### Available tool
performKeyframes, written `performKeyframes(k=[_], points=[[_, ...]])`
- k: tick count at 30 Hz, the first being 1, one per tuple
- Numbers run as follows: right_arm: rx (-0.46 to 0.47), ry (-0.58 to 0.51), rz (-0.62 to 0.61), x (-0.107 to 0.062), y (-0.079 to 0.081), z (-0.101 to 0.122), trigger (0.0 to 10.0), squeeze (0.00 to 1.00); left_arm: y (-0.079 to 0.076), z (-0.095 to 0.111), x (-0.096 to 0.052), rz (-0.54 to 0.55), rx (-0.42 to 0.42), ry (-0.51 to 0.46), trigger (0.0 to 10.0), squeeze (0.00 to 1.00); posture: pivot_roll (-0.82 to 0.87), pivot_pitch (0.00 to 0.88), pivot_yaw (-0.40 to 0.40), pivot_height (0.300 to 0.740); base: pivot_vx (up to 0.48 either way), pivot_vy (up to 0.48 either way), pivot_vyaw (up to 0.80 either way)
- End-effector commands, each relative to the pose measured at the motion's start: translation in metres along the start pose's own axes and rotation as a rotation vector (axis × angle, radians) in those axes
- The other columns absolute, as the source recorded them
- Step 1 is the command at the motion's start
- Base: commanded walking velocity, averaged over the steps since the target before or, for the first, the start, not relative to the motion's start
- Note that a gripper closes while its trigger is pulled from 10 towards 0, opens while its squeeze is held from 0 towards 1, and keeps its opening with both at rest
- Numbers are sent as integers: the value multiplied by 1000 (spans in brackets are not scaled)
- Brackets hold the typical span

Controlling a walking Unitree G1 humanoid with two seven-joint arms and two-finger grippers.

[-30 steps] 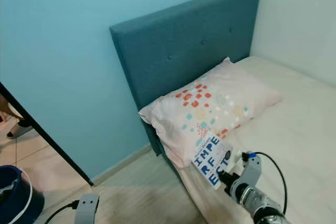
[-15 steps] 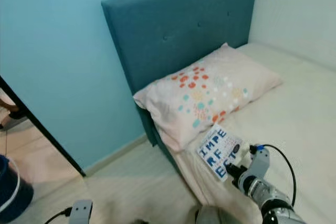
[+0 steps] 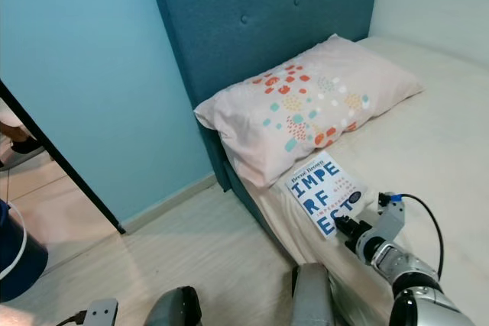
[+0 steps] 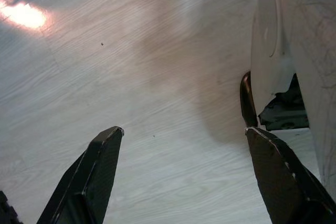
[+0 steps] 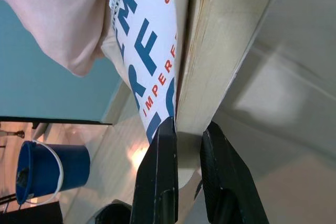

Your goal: Clean up the room

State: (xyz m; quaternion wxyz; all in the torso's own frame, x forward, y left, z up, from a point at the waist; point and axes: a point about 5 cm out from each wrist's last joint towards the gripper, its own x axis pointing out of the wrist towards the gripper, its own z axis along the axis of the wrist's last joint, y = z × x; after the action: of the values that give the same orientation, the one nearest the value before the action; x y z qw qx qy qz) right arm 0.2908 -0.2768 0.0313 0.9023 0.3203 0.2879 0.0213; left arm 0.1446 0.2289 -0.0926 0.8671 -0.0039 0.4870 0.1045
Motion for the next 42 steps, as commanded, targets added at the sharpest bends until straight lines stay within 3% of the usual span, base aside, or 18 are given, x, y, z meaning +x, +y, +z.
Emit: performKeyframes(k=[1, 5, 8, 13, 18, 19, 20, 21, 23, 26, 33, 37, 38, 39, 40, 41, 42], points=[[-19, 67, -38, 1, -2, -8, 10000, 0, 14, 2, -1, 25, 22, -13, 10000, 0, -98, 150, 93, 546, 0, 0, 0], [-54, 44, -113, -6, -11, 4, 10000, 0, 16, 1, -2, 27, 27, -15, 10000, 0, -93, 157, 98, 546, 0, 0, 0], [-73, -17, -187, -15, -19, 24, 10000, 0, 19, -3, -3, 28, 36, -8, 10000, 0, -91, 162, 104, 546, 0, 0, 0], [-101, -52, -210, -21, -20, 42, 10000, 0, 21, -6, -3, 24, 44, -4, 10000, 0, -85, 168, 109, 546, 0, 0, 0], [-128, -29, -224, -22, -21, 44, 10000, 39, 21, -6, -4, 22, 47, -5, 10000, 0, -85, 169, 110, 546, 0, 0, 0], [-132, -20, -248, -23, -22, 44, 10000, 698, 22, -5, -4, 22, 48, -7, 10000, 0, -85, 170, 110, 546, 0, 0, 0], [-131, -17, -266, -24, -24, 44, 10000, 769, 22, -4, -3, 22, 49, -8, 10000, 0, -85, 170, 110, 546, 0, 0, 0], [-131, -17, -266, -24, -24, 44, 10000, 769, 22, -4, -3, 22, 49, -8, 10000, 0, -85, 170, 110, 546, 0, 0, 0], [-125, -13, -293, -25, -26, 44, 10000, 918, 22, -3, -3, 21, 51, -10, 10000, 0, -86, 165, 113, 546, 0, 0, 0], [-116, -10, -305, -28, -29, 45, 10000, 1000, 21, -3, -3, 18, 54, -11, 10000, 0, -89, 161, 115, 546, 0, 0, 0], [-115, -10, -334, -39, -36, 57, 10000, 1000, 21, 0, -2, 14, 59, -10, 10000, 0, -105, 143, 114, 546, 0, 0, 0], [-214, -117, -445, -57, -39, 95, 10000, 988, 18, 2, -2, 6, 54, -11, 10000, 0, -120, 121, 111, 546, 0, 0, 0], [-214, -117, -445, -57, -39, 95, 10000, 988, 18, 2, -2, 6, 54, -11, 10000, 0, -120, 121, 111, 546, 0, 0, 0], [-249, -215, -422, -60, -30, 115, 10000, 847, 18, 4, -1, 3, 42, -17, 10000, 0, -128, 112, 111, 546, 0, 0, 0], [-249, -215, -422, -60, -30, 115, 10000, 847, 18, 4, -1, 3, 42, -17, 10000, 0, -128, 112, 111, 546, 0, 0, 0], [-321, -407, -340, -63, -8, 146, 10000, 0, 17, 8, -1, 5, 20, -32, 10000, 0, -138, 102, 113, 546, 0, 0, 0], [-344, -483, -307, -64, 1, 156, 10000, 0, 17, 11, 0, 13, 9, -40, 10000, 0, -140, 99, 113, 546, 0, 0, 0]])
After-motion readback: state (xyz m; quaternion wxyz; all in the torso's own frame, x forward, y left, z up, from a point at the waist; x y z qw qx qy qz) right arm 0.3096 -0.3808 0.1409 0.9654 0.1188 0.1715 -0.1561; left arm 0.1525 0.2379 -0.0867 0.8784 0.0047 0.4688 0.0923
